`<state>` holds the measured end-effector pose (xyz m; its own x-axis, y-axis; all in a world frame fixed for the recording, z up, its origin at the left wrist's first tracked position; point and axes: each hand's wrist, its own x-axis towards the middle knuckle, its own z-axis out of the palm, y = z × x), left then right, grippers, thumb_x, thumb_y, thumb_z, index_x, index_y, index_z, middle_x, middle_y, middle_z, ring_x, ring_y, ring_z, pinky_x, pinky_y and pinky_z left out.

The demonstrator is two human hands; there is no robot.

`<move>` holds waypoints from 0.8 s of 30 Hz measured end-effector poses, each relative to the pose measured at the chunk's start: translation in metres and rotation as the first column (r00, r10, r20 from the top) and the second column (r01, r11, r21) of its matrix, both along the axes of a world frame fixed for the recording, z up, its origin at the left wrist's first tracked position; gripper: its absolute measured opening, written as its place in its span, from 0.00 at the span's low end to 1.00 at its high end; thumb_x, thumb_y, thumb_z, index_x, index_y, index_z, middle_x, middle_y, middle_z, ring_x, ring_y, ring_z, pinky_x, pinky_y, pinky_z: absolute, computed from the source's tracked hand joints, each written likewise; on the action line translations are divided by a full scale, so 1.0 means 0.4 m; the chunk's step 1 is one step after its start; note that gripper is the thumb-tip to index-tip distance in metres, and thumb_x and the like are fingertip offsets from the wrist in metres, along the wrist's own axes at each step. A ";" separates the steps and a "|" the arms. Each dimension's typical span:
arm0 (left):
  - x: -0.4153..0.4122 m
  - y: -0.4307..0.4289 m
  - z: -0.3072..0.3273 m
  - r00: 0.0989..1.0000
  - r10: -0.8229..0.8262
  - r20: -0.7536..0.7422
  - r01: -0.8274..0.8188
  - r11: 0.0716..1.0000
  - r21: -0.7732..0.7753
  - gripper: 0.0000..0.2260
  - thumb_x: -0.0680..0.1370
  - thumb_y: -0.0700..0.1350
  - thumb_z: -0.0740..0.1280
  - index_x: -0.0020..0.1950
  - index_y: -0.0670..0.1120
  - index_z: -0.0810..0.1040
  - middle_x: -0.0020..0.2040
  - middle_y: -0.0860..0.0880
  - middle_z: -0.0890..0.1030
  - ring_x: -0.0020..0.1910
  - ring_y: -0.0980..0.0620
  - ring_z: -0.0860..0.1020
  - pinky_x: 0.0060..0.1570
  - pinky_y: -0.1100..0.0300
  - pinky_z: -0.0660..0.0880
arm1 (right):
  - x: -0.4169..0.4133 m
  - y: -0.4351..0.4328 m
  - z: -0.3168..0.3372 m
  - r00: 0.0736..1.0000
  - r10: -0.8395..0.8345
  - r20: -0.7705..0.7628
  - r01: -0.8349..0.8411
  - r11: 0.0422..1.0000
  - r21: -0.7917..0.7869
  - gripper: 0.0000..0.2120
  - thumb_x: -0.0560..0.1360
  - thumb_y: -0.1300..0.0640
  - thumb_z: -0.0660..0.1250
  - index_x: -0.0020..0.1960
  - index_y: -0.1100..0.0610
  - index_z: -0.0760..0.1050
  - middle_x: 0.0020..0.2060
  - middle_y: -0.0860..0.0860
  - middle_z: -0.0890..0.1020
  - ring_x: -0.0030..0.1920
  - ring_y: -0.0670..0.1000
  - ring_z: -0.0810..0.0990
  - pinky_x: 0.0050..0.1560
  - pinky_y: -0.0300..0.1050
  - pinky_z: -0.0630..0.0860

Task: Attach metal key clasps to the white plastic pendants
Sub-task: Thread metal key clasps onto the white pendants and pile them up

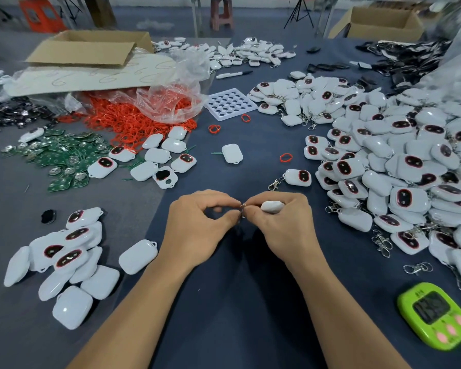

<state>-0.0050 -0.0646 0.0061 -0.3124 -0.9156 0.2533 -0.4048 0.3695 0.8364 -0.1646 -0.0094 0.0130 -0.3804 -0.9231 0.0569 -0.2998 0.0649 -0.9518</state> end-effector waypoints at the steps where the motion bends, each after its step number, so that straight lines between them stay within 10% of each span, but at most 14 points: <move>1: 0.000 0.001 0.001 1.000 -0.001 -0.002 0.001 1.000 -0.004 0.11 0.69 0.46 0.76 0.43 0.64 0.85 0.43 0.64 0.84 0.45 0.56 0.81 0.44 0.65 0.75 | 0.002 0.001 0.002 1.000 0.019 -0.018 -0.019 1.000 0.007 0.12 0.72 0.62 0.75 0.38 0.45 0.86 0.33 0.44 0.86 0.36 0.44 0.83 0.36 0.31 0.75; 19: -0.007 0.015 -0.007 0.993 0.037 0.114 -0.009 0.973 -0.233 0.13 0.72 0.39 0.76 0.46 0.58 0.87 0.52 0.65 0.82 0.49 0.58 0.78 0.50 0.64 0.73 | 0.017 0.000 -0.004 0.990 0.008 -0.140 0.002 0.997 0.073 0.08 0.70 0.60 0.74 0.36 0.47 0.84 0.28 0.47 0.83 0.31 0.50 0.80 0.29 0.36 0.75; 24: -0.016 0.021 0.001 0.982 0.098 0.163 -0.054 0.965 -0.256 0.11 0.71 0.44 0.77 0.46 0.61 0.87 0.39 0.61 0.84 0.47 0.59 0.75 0.44 0.57 0.75 | 0.011 0.006 -0.001 0.994 -0.029 -0.109 0.034 0.998 0.050 0.09 0.69 0.61 0.75 0.35 0.48 0.83 0.26 0.45 0.82 0.26 0.43 0.78 0.28 0.32 0.71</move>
<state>-0.0116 -0.0563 0.0066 -0.3035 -0.8527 0.4252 -0.5700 0.5201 0.6361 -0.1601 -0.0072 0.0127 -0.4035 -0.9135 0.0517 -0.3979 0.1242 -0.9090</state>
